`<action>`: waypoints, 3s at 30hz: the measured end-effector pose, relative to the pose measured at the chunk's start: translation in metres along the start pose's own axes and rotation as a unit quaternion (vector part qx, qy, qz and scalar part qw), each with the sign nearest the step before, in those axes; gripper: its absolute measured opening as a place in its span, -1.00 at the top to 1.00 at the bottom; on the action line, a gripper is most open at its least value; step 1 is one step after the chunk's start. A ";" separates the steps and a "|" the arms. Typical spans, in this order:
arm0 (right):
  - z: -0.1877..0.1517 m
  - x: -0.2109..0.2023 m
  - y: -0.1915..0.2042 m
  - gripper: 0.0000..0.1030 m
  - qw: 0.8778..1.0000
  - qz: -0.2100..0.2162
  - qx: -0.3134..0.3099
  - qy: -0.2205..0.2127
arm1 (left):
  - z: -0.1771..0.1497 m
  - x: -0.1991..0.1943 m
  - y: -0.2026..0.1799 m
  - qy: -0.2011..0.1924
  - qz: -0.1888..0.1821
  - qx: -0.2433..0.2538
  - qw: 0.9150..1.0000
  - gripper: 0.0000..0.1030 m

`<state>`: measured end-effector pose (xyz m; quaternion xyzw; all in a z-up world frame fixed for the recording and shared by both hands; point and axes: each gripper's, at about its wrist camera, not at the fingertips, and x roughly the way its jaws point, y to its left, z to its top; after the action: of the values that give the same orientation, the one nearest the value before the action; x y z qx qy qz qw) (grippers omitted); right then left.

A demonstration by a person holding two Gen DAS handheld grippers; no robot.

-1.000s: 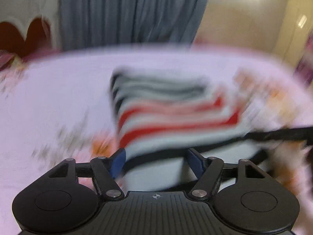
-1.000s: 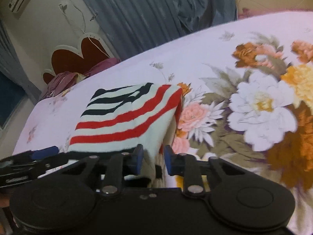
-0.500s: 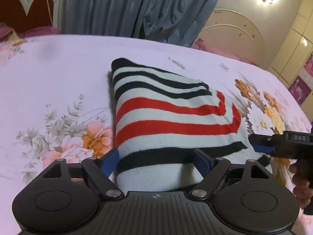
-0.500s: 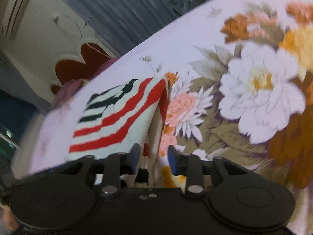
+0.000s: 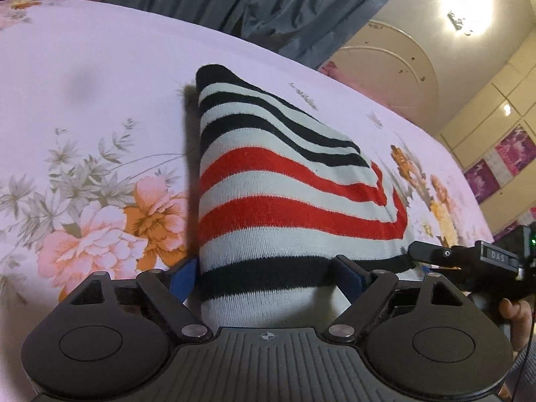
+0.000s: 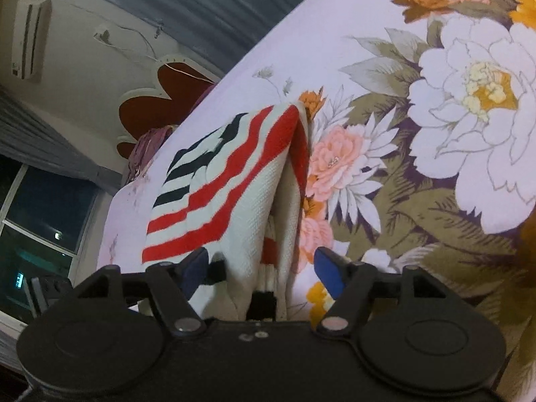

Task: Fold small clothes

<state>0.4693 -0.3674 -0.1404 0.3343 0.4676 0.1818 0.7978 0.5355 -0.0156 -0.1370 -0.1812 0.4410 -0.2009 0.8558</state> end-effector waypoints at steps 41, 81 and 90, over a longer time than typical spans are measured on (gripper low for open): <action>-0.076 0.151 0.267 0.33 0.964 -0.101 -0.241 -0.043 | 0.021 -0.169 0.158 -0.089 0.033 0.034 0.995 -0.16; -0.143 0.168 0.301 0.58 0.927 -0.209 -0.308 -0.041 | -0.029 -0.204 0.147 -0.080 0.091 0.198 0.973 0.18; -0.168 0.188 0.285 0.61 0.904 -0.258 -0.340 -0.033 | -0.062 -0.189 0.147 -0.063 0.116 0.203 0.970 0.19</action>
<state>0.4232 0.0090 -0.1142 -0.0840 0.4210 0.1066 0.8969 0.4107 0.1966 -0.1136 0.0365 0.3538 -0.1741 0.9183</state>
